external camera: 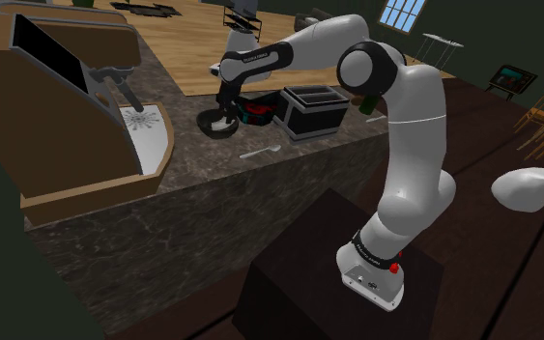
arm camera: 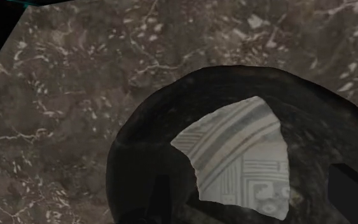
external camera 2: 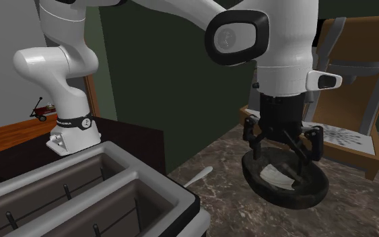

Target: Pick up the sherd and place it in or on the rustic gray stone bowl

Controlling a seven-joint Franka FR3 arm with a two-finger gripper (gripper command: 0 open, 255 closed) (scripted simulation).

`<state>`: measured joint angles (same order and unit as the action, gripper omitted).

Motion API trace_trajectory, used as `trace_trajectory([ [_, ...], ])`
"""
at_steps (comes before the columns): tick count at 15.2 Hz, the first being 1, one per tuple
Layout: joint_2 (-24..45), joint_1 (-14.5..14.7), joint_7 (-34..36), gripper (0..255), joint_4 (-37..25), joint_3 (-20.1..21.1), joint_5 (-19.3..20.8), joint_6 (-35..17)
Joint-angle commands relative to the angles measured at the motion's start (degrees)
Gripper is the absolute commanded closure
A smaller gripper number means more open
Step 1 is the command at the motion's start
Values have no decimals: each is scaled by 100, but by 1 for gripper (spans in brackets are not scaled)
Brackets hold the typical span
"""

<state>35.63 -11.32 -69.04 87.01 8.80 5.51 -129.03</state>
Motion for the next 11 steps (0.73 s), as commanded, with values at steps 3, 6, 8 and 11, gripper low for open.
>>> trace_trajectory([
  [3,-119,-11,-10,0,-5,12,-18,123],
  [6,-423,-39,-38,0,-65,43,-67,485],
  [8,-423,-39,-38,0,-64,43,-67,484],
  [11,-423,-39,-38,0,-65,43,-67,485],
])
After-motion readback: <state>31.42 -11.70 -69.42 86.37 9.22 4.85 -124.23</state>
